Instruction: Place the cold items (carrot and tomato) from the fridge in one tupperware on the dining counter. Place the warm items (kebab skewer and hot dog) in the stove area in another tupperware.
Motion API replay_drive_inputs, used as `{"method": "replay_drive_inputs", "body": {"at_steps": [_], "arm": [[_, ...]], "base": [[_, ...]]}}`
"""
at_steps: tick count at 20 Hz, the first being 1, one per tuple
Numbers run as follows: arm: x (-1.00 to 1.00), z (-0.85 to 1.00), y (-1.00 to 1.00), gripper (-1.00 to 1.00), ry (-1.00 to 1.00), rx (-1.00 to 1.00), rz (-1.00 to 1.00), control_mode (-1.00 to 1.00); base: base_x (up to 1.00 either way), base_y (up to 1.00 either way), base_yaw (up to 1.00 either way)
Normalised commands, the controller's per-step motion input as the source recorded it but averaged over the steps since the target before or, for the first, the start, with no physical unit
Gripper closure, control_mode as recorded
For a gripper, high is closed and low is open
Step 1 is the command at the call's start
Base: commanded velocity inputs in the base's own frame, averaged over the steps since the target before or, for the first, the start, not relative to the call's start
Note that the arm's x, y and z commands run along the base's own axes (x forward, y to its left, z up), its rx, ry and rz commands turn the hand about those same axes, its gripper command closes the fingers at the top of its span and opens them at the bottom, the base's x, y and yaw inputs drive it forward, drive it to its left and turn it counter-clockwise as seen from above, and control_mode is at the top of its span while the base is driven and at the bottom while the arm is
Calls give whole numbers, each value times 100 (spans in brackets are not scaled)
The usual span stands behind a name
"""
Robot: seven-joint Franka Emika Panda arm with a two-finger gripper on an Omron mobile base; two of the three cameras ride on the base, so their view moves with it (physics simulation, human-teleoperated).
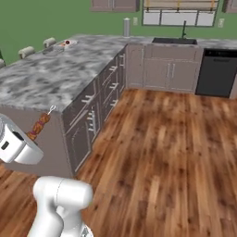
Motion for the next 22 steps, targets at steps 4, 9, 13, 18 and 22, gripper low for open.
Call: {"method": "replay_drive_inputs", "body": {"at_steps": [4, 9, 13, 18, 22], "arm": [[0, 0, 0, 100, 0, 0, 0, 100], [0, 0, 0, 100, 0, 0, 0, 100], [0, 0, 0, 100, 0, 0, 0, 100], [0, 0, 0, 100, 0, 0, 0, 100], [0, 0, 0, 100, 0, 0, 0, 100]], "base": [[0, 100, 3], [2, 100, 0], [6, 100, 0], [14, 100, 0], [23, 100, 0]]}}
